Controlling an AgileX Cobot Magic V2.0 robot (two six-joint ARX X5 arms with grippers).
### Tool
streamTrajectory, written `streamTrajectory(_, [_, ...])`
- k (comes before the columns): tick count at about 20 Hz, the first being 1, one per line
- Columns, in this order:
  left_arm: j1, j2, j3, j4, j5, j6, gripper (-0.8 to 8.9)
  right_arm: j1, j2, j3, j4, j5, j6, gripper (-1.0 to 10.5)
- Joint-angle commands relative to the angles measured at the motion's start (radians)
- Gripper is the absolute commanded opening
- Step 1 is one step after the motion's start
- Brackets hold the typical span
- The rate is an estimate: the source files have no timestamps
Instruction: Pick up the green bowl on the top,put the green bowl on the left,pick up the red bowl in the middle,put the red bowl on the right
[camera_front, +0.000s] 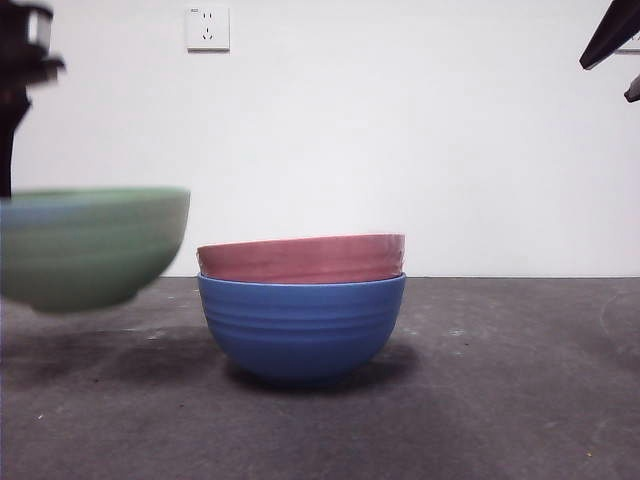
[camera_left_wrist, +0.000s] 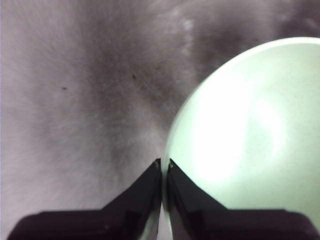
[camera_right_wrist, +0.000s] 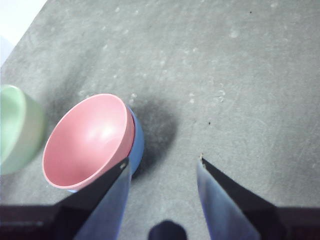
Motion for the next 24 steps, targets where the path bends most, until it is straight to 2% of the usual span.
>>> streamTrajectory(1, [0.008,0.021,-0.059,0.084,0.010,-0.015,-0.09,0.002,0.000,0.003,0.006,0.000,-0.001,2.2])
streamTrajectory(6, [0.008,0.109,-0.069,0.140,0.006,-0.014,-0.09,0.002,0.000,0.003,0.005,-0.003,-0.001,2.2])
streamTrajectory(11, [0.008,0.114,-0.069,0.154,-0.002,-0.003,0.10,0.003,0.000,0.003,0.006,-0.011,-0.003,2.2])
streamTrajectory(13, [0.009,0.114,-0.069,0.153,-0.007,-0.003,1.10,0.009,0.000,0.003,0.013,-0.043,-0.013,2.3])
streamTrajectory(17, [0.009,0.121,-0.069,0.149,-0.018,-0.003,1.28,0.034,0.011,0.037,0.031,-0.066,-0.013,2.3])
streamTrajectory(18, [0.008,0.122,-0.069,0.145,-0.018,-0.003,1.66,0.042,0.018,0.056,0.031,-0.084,-0.013,2.3])
streamTrajectory(20, [0.009,0.120,-0.069,0.147,-0.022,-0.005,3.62,0.060,0.043,0.095,0.027,-0.119,-0.031,2.3])
streamTrajectory(21, [0.009,0.116,-0.068,0.146,-0.031,-0.014,4.17,0.077,0.068,0.124,0.020,-0.138,-0.049,2.3])
streamTrajectory(24, [0.008,0.053,-0.067,0.142,-0.043,-0.041,4.13,0.178,0.176,0.232,-0.063,-0.142,-0.106,2.3])
